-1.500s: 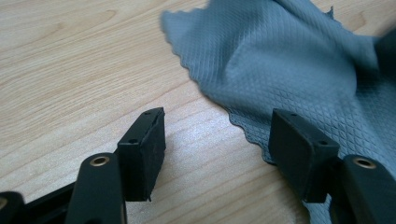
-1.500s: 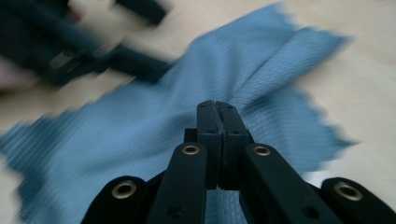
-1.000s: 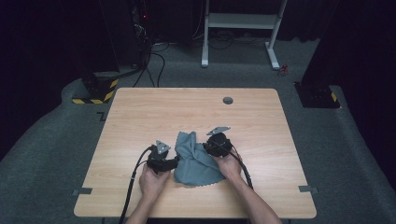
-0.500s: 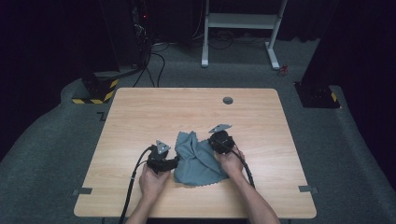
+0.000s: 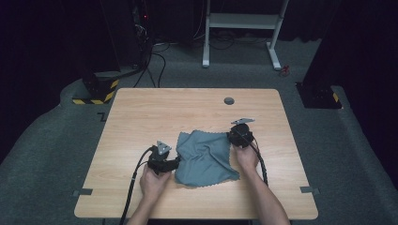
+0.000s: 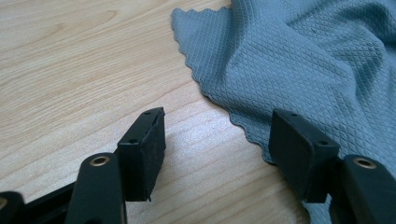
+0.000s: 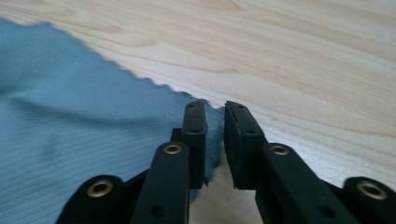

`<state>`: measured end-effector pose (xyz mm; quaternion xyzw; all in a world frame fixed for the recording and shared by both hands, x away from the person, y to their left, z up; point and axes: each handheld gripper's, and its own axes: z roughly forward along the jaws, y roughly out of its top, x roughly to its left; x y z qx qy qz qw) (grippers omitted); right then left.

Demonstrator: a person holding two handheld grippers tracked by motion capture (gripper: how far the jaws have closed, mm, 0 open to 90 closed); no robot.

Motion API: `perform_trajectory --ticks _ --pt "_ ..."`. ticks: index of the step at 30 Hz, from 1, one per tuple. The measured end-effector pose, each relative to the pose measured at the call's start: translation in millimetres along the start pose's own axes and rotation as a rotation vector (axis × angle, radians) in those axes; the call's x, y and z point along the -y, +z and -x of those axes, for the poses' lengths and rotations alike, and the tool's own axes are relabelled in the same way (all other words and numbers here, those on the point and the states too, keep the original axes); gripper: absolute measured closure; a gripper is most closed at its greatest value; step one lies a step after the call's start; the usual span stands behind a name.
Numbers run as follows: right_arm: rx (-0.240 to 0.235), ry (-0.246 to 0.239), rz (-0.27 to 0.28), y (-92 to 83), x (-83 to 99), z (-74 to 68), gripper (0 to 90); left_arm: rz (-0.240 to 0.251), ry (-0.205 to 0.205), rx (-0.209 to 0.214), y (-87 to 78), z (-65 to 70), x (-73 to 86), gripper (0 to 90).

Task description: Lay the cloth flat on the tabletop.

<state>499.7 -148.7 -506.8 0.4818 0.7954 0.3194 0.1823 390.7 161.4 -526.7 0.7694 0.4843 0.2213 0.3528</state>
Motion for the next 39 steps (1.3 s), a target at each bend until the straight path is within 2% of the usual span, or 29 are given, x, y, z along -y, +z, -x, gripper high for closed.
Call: perform_trajectory --ticks 3,4,6,9,11,12,14,15,16,18,20,24,27,29,30,32,35,39 --pt "-0.045 -0.053 0.049 -19.4 3.6 -12.8 76.5 0.0 0.0 0.0 0.0 0.0 0.0 36.7" --pt "-0.061 -0.077 0.047 -24.0 6.9 -18.1 75.7 0.0 0.0 0.0 0.0 0.0 0.0 36.7" --pt "-0.065 -0.145 0.007 -27.0 16.3 -29.0 73.9 0.0 0.001 0.0 0.0 -0.1 0.0 36.7" --pt "-0.065 -0.171 -0.035 -20.5 26.7 -33.2 71.7 0.001 0.0 0.0 0.1 0.0 0.0 36.7" --pt "-0.078 -0.145 -0.02 -18.3 29.3 -29.9 74.3 -0.002 0.004 0.0 -0.1 -0.2 0.0 36.7" --pt "-0.077 -0.141 -0.02 -18.1 28.8 -27.9 78.4 -0.002 0.004 0.0 -0.1 -0.1 0.0 36.7" --pt "-0.066 -0.166 -0.031 -18.6 27.6 -27.3 88.6 0.0 0.002 -0.001 0.0 0.1 0.0 36.7" --pt "-0.059 -0.188 -0.039 -18.8 27.0 -27.0 89.6 0.001 0.002 -0.002 0.1 0.1 0.0 36.7" --pt "-0.064 -0.183 -0.042 -18.6 26.4 -26.2 90.0 0.001 0.002 -0.002 0.1 0.1 0.0 36.7" --pt "-0.056 -0.18 -0.046 -18.3 25.5 -25.1 90.0 0.001 0.001 -0.001 0.1 0.1 -0.1 36.7" --pt "-0.015 -0.188 -0.042 -17.0 24.1 -21.2 90.0 0.001 0.001 0.0 0.1 0.0 -0.1 36.7" --pt "-0.002 -0.105 -0.026 -15.2 23.7 -0.8 90.0 0.0 0.008 0.009 0.9 -1.3 -1.0 37.6" --pt "-0.007 -0.09 -0.019 -14.9 24.2 4.0 88.7 0.005 0.001 0.012 3.8 -4.3 -3.5 40.6" --pt "-0.008 -0.093 -0.018 -16.3 24.4 2.7 80.7 0.001 -0.004 0.009 3.8 -5.0 -4.5 41.6" --pt "-0.021 -0.091 -0.013 -18.9 24.7 1.9 78.8 -0.003 -0.013 0.02 2.7 -5.0 -4.8 43.2" --pt "-0.052 -0.097 0.012 -29.6 27.4 -1.9 78.4 -0.003 -0.029 0.07 -2.4 -3.3 -3.9 44.7" --pt "-0.084 -0.152 0.03 -50.5 38.1 -11.3 78.4 0.01 0.014 0.107 -14.9 6.8 -1.7 46.7" --pt "-0.124 -0.201 0.061 -79.3 60.0 -22.4 78.5 0.004 0.105 0.145 -33.2 23.0 2.6 49.5"
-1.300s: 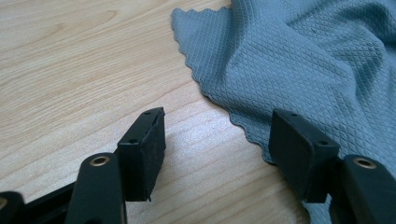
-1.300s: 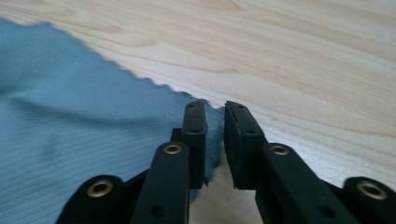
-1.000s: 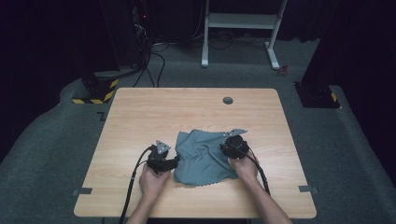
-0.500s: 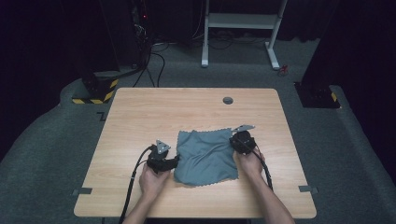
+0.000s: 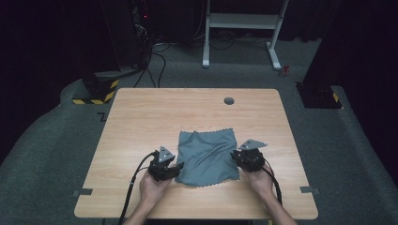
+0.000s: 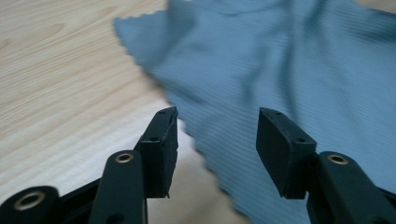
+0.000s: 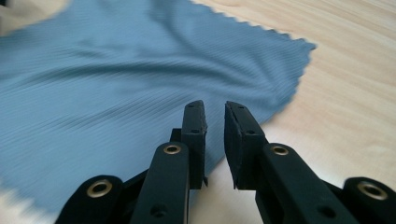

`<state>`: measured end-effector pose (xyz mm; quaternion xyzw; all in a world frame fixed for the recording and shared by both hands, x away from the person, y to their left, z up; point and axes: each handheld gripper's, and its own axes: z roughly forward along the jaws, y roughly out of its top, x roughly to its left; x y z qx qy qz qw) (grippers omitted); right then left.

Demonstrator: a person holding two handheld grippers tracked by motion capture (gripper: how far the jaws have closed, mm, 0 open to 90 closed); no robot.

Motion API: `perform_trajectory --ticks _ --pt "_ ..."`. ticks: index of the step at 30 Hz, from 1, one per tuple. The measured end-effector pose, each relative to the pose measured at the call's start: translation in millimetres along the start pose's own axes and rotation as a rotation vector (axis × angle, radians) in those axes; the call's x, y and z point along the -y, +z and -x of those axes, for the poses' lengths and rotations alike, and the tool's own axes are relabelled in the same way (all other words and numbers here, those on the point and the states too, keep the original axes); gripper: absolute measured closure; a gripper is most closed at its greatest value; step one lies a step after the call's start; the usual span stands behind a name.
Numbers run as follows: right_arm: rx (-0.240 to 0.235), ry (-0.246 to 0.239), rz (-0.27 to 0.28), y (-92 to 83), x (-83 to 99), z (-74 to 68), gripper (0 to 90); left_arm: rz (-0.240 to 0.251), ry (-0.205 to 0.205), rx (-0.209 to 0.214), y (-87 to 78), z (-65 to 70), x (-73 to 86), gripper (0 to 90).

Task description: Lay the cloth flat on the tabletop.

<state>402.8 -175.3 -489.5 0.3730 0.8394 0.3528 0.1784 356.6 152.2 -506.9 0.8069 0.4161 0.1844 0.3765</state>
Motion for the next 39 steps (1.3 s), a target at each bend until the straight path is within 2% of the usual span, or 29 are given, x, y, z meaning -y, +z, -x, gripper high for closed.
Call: perform_trajectory --ticks 3,5,7,9,13,15,16,19,21,24,29,31,32,36,37,39 --pt "-0.042 -0.018 0.011 -15.0 13.8 -11.8 79.4 -0.028 0.04 0.022 -7.1 10.6 4.7 50.7" --pt "-0.059 -0.04 0.005 -19.2 22.2 -18.8 79.5 -0.046 0.063 0.014 -10.2 15.6 8.8 51.3" --pt "-0.044 -0.071 -0.012 -20.3 29.1 -25.0 79.3 -0.052 0.069 0.003 -11.7 17.9 12.9 51.6" --pt "-0.057 -0.07 -0.026 -19.1 35.8 -27.1 77.0 -0.056 0.073 -0.004 -12.2 18.5 16.7 51.6" --pt "-0.05 -0.065 -0.043 -17.7 48.6 -28.9 73.4 -0.068 0.086 -0.015 -11.1 20.7 24.4 50.4" --pt "-0.044 -0.068 -0.04 -19.5 53.2 -29.9 74.2 -0.06 0.079 -0.015 -12.3 19.9 26.2 49.8" --pt "-0.046 -0.059 -0.043 -20.6 54.0 -30.1 75.8 -0.058 0.076 -0.013 -12.6 19.5 26.8 49.6" --pt "-0.048 -0.078 -0.043 -22.2 55.5 -32.9 87.7 -0.051 0.055 0.001 -12.5 17.7 28.6 49.5" --pt "-0.033 -0.111 -0.059 -23.3 54.4 -36.4 89.2 -0.043 0.034 0.008 -12.6 16.2 30.5 49.4" --pt "-0.043 -0.119 -0.078 -28.4 56.4 -37.8 89.6 -0.022 0.024 -0.002 -13.1 18.1 33.5 49.3" --pt "-0.067 -0.119 -0.096 -39.8 64.4 -45.6 89.3 -0.031 0.042 0.002 -15.3 21.2 33.9 50.0" --pt "-0.067 -0.117 -0.1 -40.6 64.3 -46.9 84.4 -0.039 0.056 -0.002 -16.3 21.7 33.1 50.0" --pt "-0.068 -0.115 -0.093 -40.4 63.6 -46.5 81.7 -0.043 0.067 -0.005 -17.5 22.6 33.2 49.9" --pt "-0.058 -0.081 -0.044 -42.1 56.0 -44.9 76.7 -0.024 0.087 0.038 -22.7 28.5 34.7 50.2" --pt "-0.056 -0.088 -0.032 -41.0 53.3 -45.0 76.5 -0.026 0.105 0.04 -23.9 31.1 34.2 50.6" --pt "-0.061 -0.093 -0.025 -36.9 48.4 -47.2 76.4 -0.033 0.114 0.056 -23.6 35.0 33.7 52.4"
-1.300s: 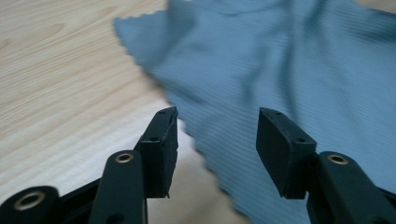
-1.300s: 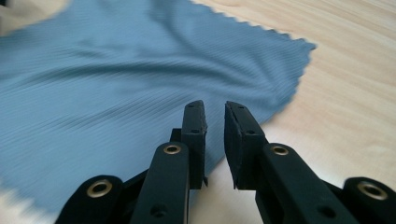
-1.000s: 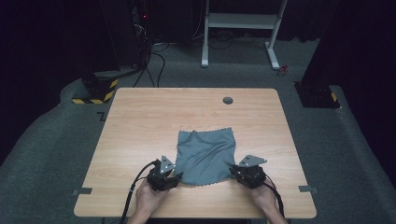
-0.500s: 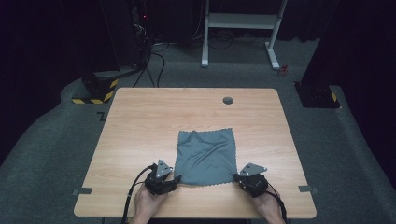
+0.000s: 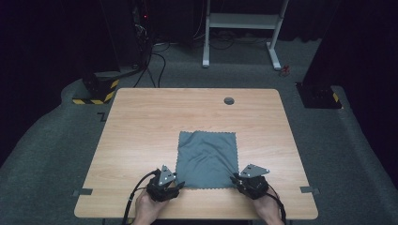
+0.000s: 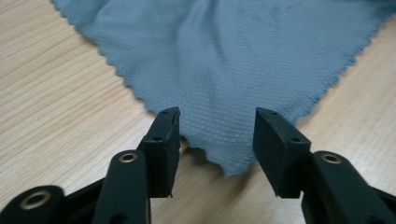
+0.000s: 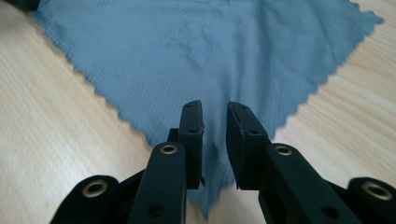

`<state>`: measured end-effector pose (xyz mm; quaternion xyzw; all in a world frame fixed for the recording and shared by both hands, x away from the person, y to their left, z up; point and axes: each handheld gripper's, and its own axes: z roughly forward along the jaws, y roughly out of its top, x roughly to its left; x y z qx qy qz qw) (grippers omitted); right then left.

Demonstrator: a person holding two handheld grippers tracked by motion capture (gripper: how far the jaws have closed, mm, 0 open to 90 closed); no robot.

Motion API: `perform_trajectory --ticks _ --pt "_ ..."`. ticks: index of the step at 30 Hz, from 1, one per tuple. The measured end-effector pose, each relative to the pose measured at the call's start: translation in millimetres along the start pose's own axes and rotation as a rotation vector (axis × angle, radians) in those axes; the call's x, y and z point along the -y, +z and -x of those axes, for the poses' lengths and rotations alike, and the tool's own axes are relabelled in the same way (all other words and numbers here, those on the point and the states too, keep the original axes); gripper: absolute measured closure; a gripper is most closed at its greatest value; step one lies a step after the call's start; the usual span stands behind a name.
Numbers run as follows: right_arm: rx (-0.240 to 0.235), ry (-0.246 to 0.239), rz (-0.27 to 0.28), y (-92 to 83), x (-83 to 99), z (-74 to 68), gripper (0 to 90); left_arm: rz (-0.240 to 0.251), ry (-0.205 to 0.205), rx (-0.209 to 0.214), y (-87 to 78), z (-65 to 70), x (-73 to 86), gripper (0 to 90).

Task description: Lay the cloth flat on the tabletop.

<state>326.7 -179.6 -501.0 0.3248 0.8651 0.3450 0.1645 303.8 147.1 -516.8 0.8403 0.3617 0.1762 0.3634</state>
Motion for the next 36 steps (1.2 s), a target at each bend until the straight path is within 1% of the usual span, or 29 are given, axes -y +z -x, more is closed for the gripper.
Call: perform_trajectory --ticks 1,4,5,7,8,9,11,12,13,15,16,17,18,20,21,22,23,24,25,26,27,29,30,31,33,34,35,36 --pt "-0.002 -0.007 -0.001 4.3 -2.8 -0.6 76.4 0.0 0.008 -0.005 0.3 0.8 -0.3 53.9" --pt "-0.004 -0.015 -0.012 15.8 -6.3 -0.5 76.6 -0.02 0.033 0.005 1.8 1.5 -0.6 59.8" --pt "-0.002 -0.017 -0.013 18.4 -6.5 -0.1 76.9 -0.019 0.036 0.013 2.1 2.8 0.5 61.5" --pt "-0.011 -0.012 -0.031 24.0 -5.5 0.8 80.6 -0.018 0.042 0.024 1.3 4.3 1.4 66.5" --pt "-0.023 -0.004 -0.023 24.0 -3.8 0.4 83.0 -0.017 0.045 0.03 1.2 4.7 1.6 69.3" --pt "-0.032 -0.007 -0.028 23.2 -3.7 1.0 85.4 -0.018 0.046 0.039 1.1 5.0 1.6 73.1" --pt "-0.035 -0.01 -0.033 22.3 -3.3 0.1 88.4 -0.021 0.044 0.054 1.5 5.7 0.9 78.3" --pt "-0.028 -0.027 -0.034 21.9 -3.1 -0.4 89.0 -0.026 0.037 0.066 1.5 5.3 0.5 81.6" --pt "-0.023 -0.036 -0.039 21.0 -2.9 -1.8 89.2 -0.025 0.033 0.069 1.5 5.3 0.6 85.1" --pt "-0.026 -0.046 -0.045 19.8 -2.5 -1.8 89.3 -0.025 0.02 0.069 0.3 5.8 2.0 88.3" --pt "-0.03 -0.046 -0.046 18.8 -1.8 -1.3 89.3 -0.026 0.016 0.07 -0.7 5.5 2.8 88.6" --pt "-0.035 -0.039 -0.047 17.9 -1.0 -0.6 89.3 -0.025 0.004 0.078 -1.5 5.0 3.8 88.8" --pt "-0.039 -0.036 -0.05 17.0 -0.5 0.0 89.1 -0.027 -0.005 0.089 -2.5 4.4 4.5 88.9" --pt "-0.041 -0.041 -0.056 16.2 -0.7 0.1 87.3 -0.036 -0.012 0.094 -4.8 3.4 5.2 88.9" --pt "-0.042 -0.042 -0.059 16.0 -0.9 -0.1 85.4 -0.044 -0.015 0.091 -7.0 2.8 6.0 88.6" --pt "-0.05 -0.041 -0.061 15.5 -1.4 0.0 80.6 -0.045 -0.023 0.092 -7.5 3.1 6.4 85.6" --pt "-0.053 -0.037 -0.06 15.3 -1.5 0.1 78.2 -0.052 -0.024 0.088 -9.3 2.1 6.9 83.1" --pt "-0.046 -0.031 -0.053 14.5 -1.9 0.5 75.8 -0.052 -0.035 0.078 -10.9 1.6 7.4 80.7" --pt "-0.037 -0.024 -0.042 13.7 -2.6 1.6 73.7 -0.052 -0.032 0.06 -13.1 -0.4 7.4 78.0" --pt "-0.024 -0.014 -0.031 13.2 -3.7 3.7 71.7 -0.038 -0.054 0.042 -15.6 -3.7 6.5 74.6" --pt "-0.003 0.001 -0.016 13.8 -6.2 8.3 70.1 -0.036 -0.064 0.035 -16.7 -6.3 5.4 70.5" --pt "0.009 0.027 -0.005 16.1 -9.3 13.7 68.8 -0.037 -0.087 0.016 -17.5 -13.8 1.3 66.4" --pt "0.027 0.036 0.007 19.2 -11.8 19.3 68.0 -0.039 -0.099 0.011 -16.8 -16.8 -0.6 62.5" --pt "0.041 0.041 0.012 21.3 -13.4 22.9 68.0 -0.042 -0.1 -0.001 -15.6 -21.7 -3.5 60.3" --pt "0.058 0.067 0.028 27.8 -18.0 33.7 68.6 -0.035 -0.126 -0.016 -9.1 -31.5 -10.0 58.0" --pt "0.063 0.086 0.034 31.1 -20.5 39.5 69.2 -0.033 -0.149 -0.025 -3.6 -38.8 -14.5 57.2" --pt "0.076 0.11 0.042 35.3 -23.1 46.5 69.6 -0.038 -0.16 -0.032 1.8 -45.0 -18.6 56.6" --pt "0.09 0.122 0.044 38.9 -25.4 52.1 70.0 -0.037 -0.174 -0.039 7.6 -51.1 -22.7 55.9"
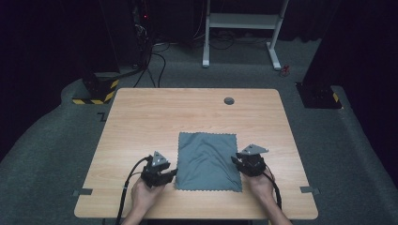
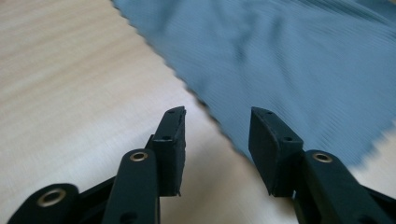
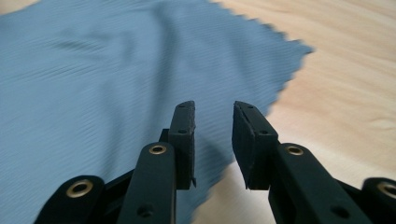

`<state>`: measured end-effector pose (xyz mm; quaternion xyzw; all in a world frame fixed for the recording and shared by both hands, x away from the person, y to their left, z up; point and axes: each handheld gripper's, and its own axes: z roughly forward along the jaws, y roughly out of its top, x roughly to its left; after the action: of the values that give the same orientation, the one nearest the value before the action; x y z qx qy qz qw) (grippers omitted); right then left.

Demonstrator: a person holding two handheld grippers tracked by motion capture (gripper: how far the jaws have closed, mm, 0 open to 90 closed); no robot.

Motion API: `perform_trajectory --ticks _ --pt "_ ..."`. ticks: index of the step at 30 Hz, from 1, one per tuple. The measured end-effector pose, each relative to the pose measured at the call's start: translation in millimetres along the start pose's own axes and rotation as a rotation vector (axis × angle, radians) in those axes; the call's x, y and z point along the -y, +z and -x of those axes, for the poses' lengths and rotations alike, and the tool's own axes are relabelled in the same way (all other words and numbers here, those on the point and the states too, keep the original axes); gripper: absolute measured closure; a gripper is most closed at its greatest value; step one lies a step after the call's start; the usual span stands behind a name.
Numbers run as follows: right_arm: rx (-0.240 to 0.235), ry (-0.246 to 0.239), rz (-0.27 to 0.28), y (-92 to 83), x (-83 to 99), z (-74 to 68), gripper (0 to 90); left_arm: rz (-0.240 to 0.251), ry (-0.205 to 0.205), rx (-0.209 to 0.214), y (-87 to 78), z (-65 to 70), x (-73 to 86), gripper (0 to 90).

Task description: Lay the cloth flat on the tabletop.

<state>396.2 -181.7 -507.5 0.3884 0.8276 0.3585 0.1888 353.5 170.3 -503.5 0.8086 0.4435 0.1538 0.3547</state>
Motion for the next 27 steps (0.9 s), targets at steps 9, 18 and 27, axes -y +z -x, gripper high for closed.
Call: perform_trajectory --ticks 9,18,27 --pt "0.046 0.086 -0.018 30.9 -25.2 29.3 73.4 -0.005 -0.063 -0.076 51.0 -32.6 -49.2 52.6" --pt "0.122 0.178 -0.021 54.1 -41.2 50.7 73.0 -0.034 -0.1 -0.15 88.2 -51.1 -77.1 52.9" --pt "0.128 0.179 -0.052 69.2 -47.2 54.5 78.3 -0.041 -0.07 -0.145 93.8 -51.6 -84.2 66.3"
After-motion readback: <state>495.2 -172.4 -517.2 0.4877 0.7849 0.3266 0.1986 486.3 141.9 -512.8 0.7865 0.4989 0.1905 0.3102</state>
